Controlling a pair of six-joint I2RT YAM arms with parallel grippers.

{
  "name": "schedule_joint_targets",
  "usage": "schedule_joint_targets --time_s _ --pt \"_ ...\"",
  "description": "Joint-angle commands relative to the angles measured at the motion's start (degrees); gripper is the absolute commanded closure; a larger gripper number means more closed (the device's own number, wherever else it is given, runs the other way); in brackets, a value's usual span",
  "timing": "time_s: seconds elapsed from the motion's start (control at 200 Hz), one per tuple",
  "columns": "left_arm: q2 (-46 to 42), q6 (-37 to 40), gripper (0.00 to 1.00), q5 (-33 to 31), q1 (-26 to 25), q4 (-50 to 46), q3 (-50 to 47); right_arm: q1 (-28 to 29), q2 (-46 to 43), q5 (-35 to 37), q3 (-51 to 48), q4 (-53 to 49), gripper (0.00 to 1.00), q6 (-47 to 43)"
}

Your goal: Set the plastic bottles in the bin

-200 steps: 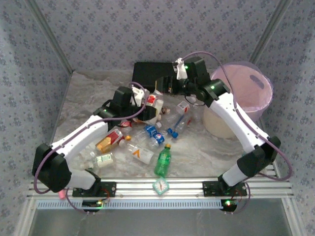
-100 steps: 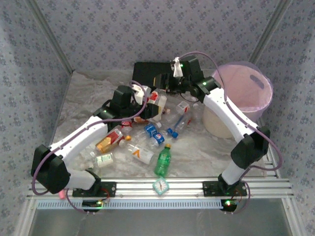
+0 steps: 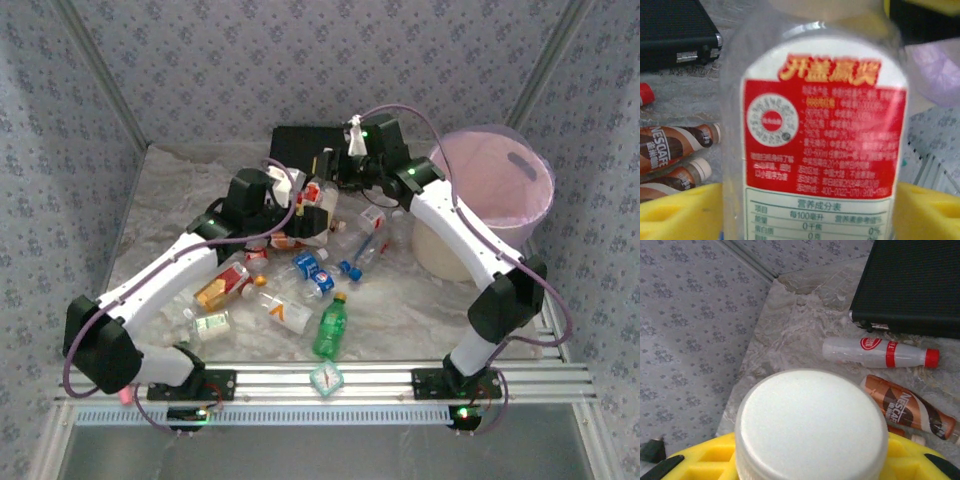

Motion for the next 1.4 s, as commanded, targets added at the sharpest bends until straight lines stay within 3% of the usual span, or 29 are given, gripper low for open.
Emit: schedule_joint_targets --time_s 0.0,0.21,0.45,0.55,0.69,0.919,1.259,1.394 --pt "-3.8 0.5 0.0 -2.1 -0.5 -3.7 2.8 -0.7 -2.6 5.4 4.7 -2.3 0.75 -4.9" --pt "-7.9 4.1 0.0 -9.2 0.2 -16.9 5.0 -6.8 -6.1 12.4 13.0 -7.8 0.78 -9.7" --pt "-7.9 6.1 0.0 -18.8 5.9 -28.1 4.6 -19.9 -11.0 17.7 18.9 -13.2 0.82 -13.5" --pt "-6.9 6.6 0.01 -21.2 8.4 -28.5 4.3 -26.2 -11.5 18.4 21.8 -15.6 0.84 -15.3" --pt "-5.1 -0.8 0.04 -19.8 11.7 -21.3 1.5 -32.1 -12.2 20.9 22.6 -18.0 0.86 -17.8" --pt "3.0 -11.5 0.06 -16.6 14.7 -14.3 1.0 -37.1 -15.2 26.8 11.7 -16.5 0.89 -22.2" --pt "3.2 4.8 0.06 -27.1 15.0 -29.6 2.1 -41.3 -16.8 24.2 -3.2 -16.4 0.89 -23.1" --pt "1.6 6.6 0.07 -29.0 15.3 -35.4 1.6 -41.5 -14.9 22.8 -7.2 -16.4 0.88 -22.9"
